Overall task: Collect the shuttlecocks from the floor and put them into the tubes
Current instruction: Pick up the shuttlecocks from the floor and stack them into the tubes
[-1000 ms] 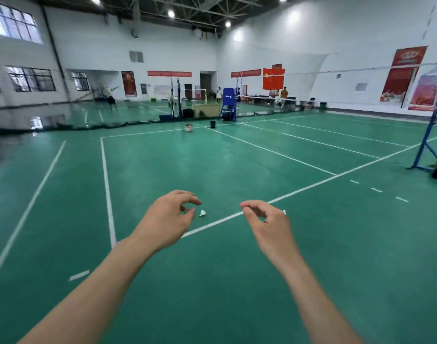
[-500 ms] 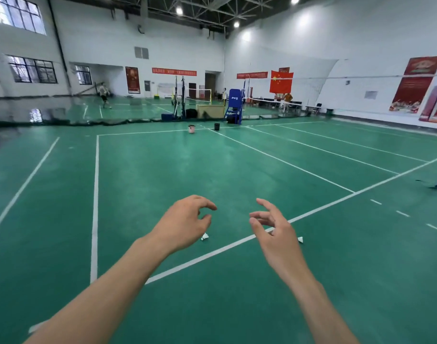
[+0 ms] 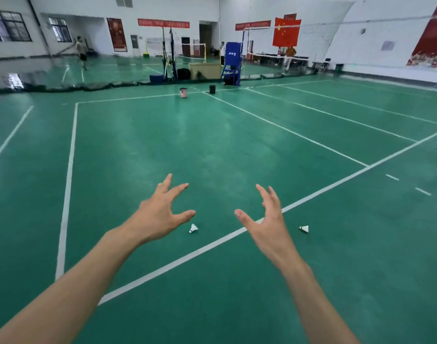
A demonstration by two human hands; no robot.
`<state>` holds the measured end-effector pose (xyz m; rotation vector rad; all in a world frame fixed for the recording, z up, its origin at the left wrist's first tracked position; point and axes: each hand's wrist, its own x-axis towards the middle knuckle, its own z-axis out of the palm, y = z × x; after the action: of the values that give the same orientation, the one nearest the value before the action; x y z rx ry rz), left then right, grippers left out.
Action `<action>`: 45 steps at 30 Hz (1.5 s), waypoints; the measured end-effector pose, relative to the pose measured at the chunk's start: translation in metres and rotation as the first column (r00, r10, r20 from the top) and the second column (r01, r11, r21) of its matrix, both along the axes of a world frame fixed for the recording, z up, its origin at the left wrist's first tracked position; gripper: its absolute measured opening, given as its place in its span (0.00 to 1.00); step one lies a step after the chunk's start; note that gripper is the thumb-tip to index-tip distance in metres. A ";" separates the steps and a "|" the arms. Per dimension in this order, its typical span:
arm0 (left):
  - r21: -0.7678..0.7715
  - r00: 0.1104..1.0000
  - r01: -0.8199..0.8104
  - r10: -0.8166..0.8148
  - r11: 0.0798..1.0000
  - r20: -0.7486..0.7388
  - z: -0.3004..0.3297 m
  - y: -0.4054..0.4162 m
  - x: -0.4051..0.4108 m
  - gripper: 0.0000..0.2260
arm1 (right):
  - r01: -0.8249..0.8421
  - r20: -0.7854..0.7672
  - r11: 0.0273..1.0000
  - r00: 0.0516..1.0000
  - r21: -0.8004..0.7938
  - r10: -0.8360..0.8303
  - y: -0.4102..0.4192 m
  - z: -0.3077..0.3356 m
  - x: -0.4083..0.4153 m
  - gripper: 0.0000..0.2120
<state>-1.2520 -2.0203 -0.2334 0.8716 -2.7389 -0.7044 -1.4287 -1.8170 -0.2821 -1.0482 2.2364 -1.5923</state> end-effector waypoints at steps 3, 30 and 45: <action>0.015 0.998 -0.046 0.045 0.999 0.036 -0.014 -0.063 -0.045 0.35 | -0.037 0.028 0.998 0.999 0.055 0.035 -0.068 -0.015 -0.061 0.47; 0.333 0.790 -0.269 0.009 0.904 0.613 -0.641 -0.609 -0.518 0.25 | -0.334 0.129 0.670 0.933 0.663 0.337 -0.620 -0.486 -0.513 0.27; 0.039 0.752 0.129 -0.124 0.991 0.647 -1.104 -0.681 -0.593 0.29 | -0.434 -0.024 0.512 0.746 0.741 0.666 -0.654 -1.012 -0.583 0.25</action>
<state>-1.8449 -2.7017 -1.3370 1.1049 -3.4408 -0.4629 -2.0113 -2.4706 -1.2937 -1.5918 2.0200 -0.2416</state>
